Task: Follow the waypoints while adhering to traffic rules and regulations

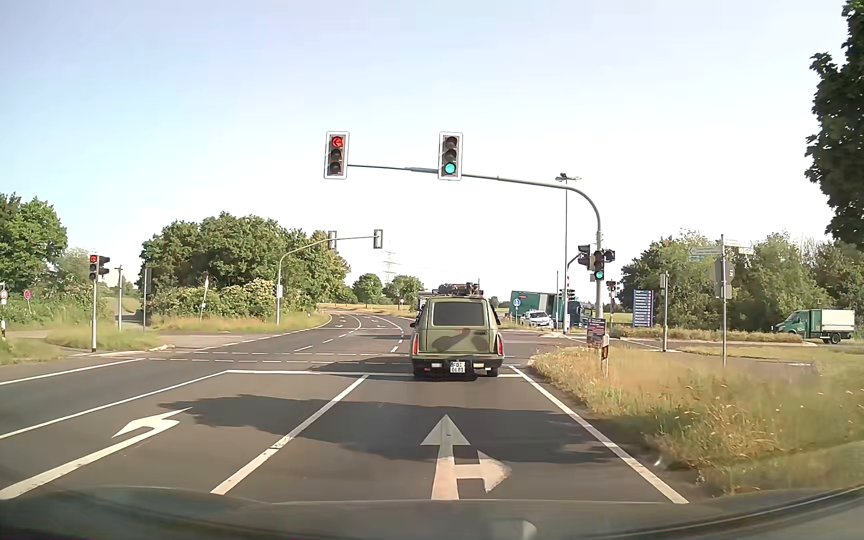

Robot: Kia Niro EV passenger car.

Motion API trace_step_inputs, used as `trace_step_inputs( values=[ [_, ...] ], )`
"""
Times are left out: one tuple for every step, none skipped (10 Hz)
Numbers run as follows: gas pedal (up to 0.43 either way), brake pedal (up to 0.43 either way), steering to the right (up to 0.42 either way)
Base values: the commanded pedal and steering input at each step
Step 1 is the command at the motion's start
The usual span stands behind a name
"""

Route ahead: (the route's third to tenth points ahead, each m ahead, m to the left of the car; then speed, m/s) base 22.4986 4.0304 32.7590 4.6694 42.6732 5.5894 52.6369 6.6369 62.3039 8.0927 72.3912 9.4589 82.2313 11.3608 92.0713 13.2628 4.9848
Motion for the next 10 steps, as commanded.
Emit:
trace_step_inputs(
  values=[
    [0.319, 0.03, -0.008],
    [0.319, 0.03, -0.008],
    [0.319, 0.03, -0.01],
    [0.319, 0.03, -0.011],
    [0.319, 0.03, -0.012],
    [0.319, 0.03, -0.013],
    [0.319, 0.03, -0.013],
    [0.319, 0.03, -0.012],
    [0.319, 0.03, -0.012],
    [0.319, 0.03, -0.013]
  ],
)
